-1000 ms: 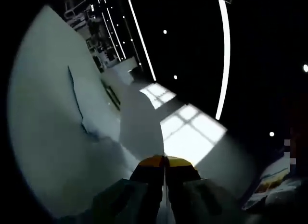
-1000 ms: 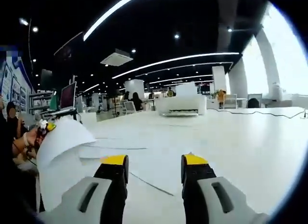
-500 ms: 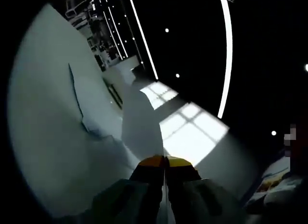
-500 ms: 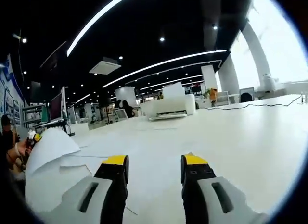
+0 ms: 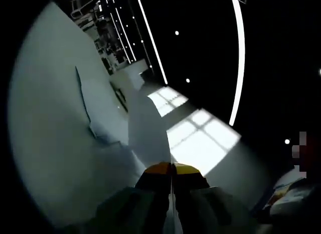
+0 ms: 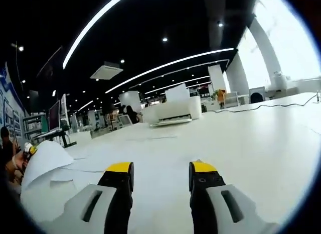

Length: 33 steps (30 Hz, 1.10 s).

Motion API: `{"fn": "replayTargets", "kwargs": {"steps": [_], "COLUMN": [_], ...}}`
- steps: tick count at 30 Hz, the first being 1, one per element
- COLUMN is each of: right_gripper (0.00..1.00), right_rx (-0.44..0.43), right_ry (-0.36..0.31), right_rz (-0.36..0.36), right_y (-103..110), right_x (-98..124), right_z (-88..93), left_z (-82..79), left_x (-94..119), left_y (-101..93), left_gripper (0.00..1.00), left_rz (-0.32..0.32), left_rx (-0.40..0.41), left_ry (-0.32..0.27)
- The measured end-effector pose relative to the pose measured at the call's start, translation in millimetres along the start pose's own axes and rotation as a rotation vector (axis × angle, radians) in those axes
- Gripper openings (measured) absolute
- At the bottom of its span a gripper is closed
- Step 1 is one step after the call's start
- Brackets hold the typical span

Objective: Organize the stack of printing papers by aligning and flattening the scattered papers on the table

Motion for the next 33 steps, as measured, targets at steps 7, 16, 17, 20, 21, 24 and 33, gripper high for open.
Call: {"fn": "replayTargets", "kwargs": {"steps": [7, 16, 17, 20, 21, 24, 33], "right_gripper": [0.39, 0.37, 0.37, 0.37, 0.37, 0.36, 0.35], "right_rx": [-0.025, -0.007, -0.004, 0.007, 0.012, 0.066, 0.124], "right_ry": [0.004, 0.028, 0.031, 0.042, 0.047, 0.068, 0.112], "right_rz": [0.011, 0.006, 0.006, 0.006, 0.007, 0.001, -0.018], "right_y": [-3.9, -1.5, -1.3, -4.9, -6.6, -2.1, -9.8], "right_x": [-15.4, -19.2, -19.6, -23.3, -25.0, -28.8, -44.8], "right_z": [-2.8, -0.3, 0.0, 0.5, 0.8, 3.9, 7.3], "left_z": [0.4, -0.4, -0.3, 0.2, 0.4, 0.8, 1.2], "left_x": [-0.6, -0.7, -0.7, -0.9, -0.9, -0.9, -1.1], "left_y": [1.1, 3.8, 3.9, 3.4, 3.2, 3.8, 4.7], "left_gripper": [0.05, 0.05, 0.05, 0.05, 0.05, 0.05, 0.05], "left_rz": [-0.006, -0.009, -0.009, -0.008, -0.008, -0.011, -0.017], "left_rx": [-0.001, 0.000, 0.000, -0.006, -0.008, -0.008, -0.014], "left_ry": [0.005, 0.006, 0.006, 0.006, 0.006, 0.008, 0.007]}}
Point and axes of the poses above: the point that each gripper's makers call its tool centre point, and the gripper's own axes: x roughly backward along the fingers, y roughly to its left, z roughly out of its underside, the point moved 5 cm from there along x, roughly backward along the fingers, and after that the axes turned 1 degree about z, right-handed, at the moved point
